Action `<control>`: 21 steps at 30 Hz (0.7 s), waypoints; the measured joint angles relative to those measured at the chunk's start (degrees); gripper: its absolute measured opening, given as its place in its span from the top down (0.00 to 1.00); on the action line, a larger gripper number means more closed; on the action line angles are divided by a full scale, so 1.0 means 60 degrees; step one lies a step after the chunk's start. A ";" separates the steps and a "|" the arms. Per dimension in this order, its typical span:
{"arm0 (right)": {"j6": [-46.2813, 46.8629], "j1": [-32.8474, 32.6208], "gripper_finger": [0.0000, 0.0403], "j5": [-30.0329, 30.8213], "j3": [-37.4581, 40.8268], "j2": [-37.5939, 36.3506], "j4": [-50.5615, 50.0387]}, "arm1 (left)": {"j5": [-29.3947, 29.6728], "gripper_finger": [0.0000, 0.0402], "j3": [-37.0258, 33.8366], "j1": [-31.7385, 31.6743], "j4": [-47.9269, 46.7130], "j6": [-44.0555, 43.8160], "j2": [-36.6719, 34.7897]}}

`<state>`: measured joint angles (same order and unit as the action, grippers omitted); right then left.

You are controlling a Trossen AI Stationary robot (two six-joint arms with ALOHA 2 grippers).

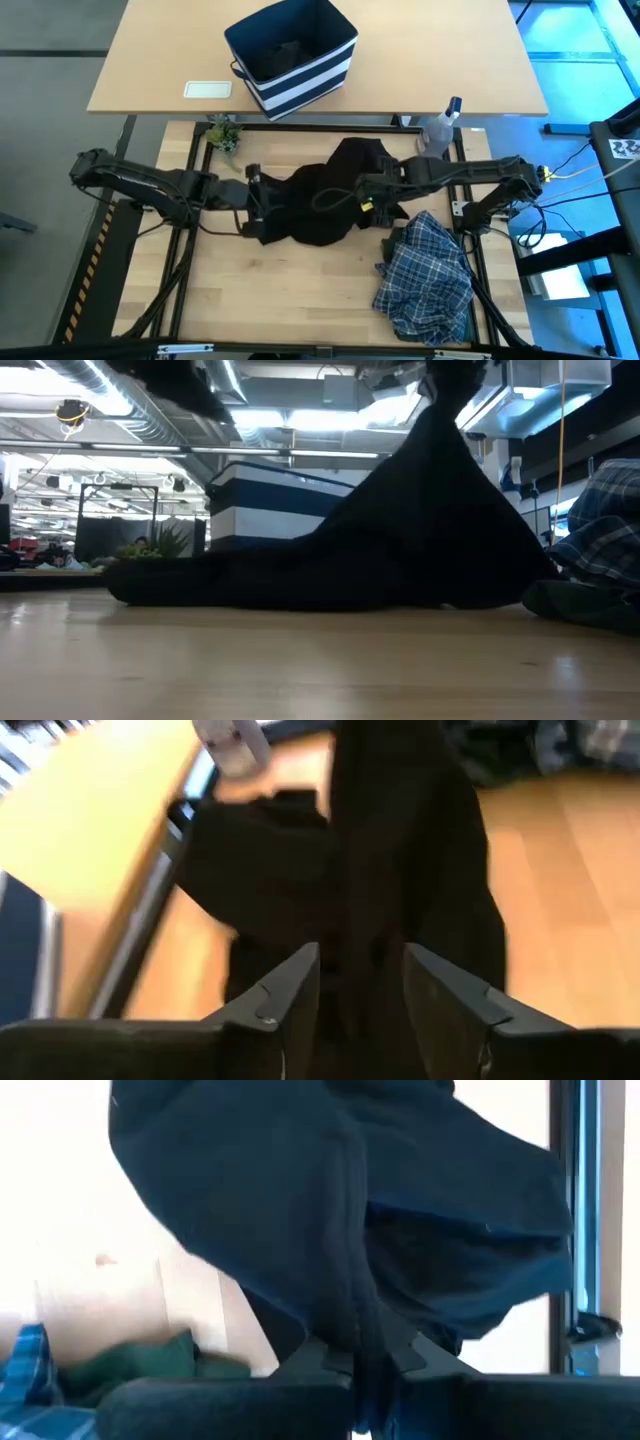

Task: Fold Laundry from Bin
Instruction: Fold the black shirt

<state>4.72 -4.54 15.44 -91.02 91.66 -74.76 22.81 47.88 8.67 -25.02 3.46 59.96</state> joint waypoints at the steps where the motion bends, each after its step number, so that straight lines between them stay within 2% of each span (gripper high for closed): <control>1: 0.0104 -0.0089 1.00 0.0064 0.0000 -0.0004 -0.0100 | -0.0034 0.65 -0.0125 0.0076 -0.0092 -0.0224 0.0038; 9: 0.0406 -0.0265 1.00 0.0084 0.0000 -0.0004 -0.0058 | -0.0750 0.64 -0.1283 0.0042 -0.0192 -0.2278 0.0956; 13: 0.0427 -0.0239 1.00 0.0084 0.0000 -0.0004 -0.0058 | -0.1654 0.64 -0.1797 -0.0337 -0.0172 -0.3120 0.1252; 17: 0.0425 -0.0243 1.00 0.0081 0.0000 -0.0004 -0.0051 | -0.2367 0.64 -0.2348 -0.0934 0.0002 -0.3329 0.1381; 21: 0.0425 -0.0243 1.00 0.0077 0.0000 -0.0004 0.0019 | -0.3379 0.64 -0.2839 -0.1692 0.1005 -0.3266 0.1381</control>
<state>7.27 -6.00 15.90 -91.02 91.64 -74.65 2.53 30.84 -1.48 -18.99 -16.14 68.25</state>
